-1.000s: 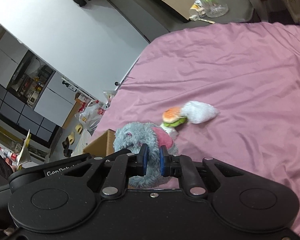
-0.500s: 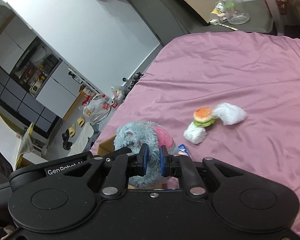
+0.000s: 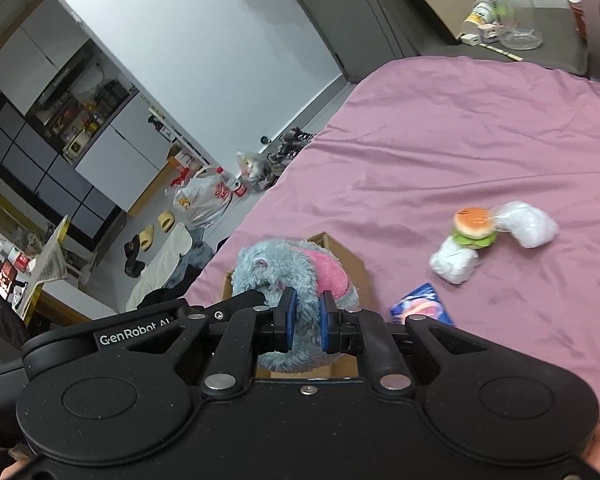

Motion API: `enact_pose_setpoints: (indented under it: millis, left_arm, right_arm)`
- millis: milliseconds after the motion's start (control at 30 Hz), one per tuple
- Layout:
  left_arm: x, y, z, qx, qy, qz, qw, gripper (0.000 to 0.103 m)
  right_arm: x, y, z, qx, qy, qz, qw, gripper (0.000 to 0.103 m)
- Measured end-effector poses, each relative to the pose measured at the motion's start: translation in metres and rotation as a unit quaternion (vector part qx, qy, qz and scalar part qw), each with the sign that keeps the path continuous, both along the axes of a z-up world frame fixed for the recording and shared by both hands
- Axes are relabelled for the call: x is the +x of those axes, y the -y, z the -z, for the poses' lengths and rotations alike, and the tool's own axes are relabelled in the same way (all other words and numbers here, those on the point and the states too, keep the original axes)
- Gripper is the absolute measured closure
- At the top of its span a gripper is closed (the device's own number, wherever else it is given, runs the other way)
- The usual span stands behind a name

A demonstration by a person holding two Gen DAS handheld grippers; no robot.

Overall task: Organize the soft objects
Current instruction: 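Lift the gray plush with both tools and carry it over the box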

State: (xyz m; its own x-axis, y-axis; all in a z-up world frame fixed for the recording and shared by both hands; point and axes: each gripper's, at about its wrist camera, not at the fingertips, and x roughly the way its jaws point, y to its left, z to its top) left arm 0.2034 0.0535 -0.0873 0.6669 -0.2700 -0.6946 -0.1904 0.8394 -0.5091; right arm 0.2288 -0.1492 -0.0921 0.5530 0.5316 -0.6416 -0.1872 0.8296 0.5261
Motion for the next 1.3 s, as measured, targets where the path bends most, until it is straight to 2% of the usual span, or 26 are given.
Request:
enact_pose_setpoints:
  millis: [467,700,1033,1233,1300]
  left_arm:
    - [0.025,-0.055,0.034,-0.023,-0.011,-0.007,0.9997,0.088]
    - [0.044,-0.06,0.06,-0.037,-0.016,0.009,0.9992,0.089]
    - [0.06,-0.072,0.092,-0.073,-0.043,0.002,0.9964,0.088]
    - [0.067,-0.061,0.1,-0.041,-0.059,0.028,0.997,0.086]
    - [0.067,-0.062,0.102,-0.044,-0.062,0.027,0.9967,0.085]
  right_arm:
    - [0.018,-0.06,0.01,-0.044,-0.011,-0.025,0.999,0.09]
    - [0.023,-0.076,0.02,-0.085,-0.011,-0.03,0.996,0.09]
    - [0.035,-0.084,0.04,-0.098,-0.043,-0.03,0.994,0.086]
    - [0.038,-0.088,0.053,-0.122,-0.061,-0.024,0.99,0.084]
    - [0.036,-0.086,0.051,-0.122,-0.06,-0.022,0.99,0.084]
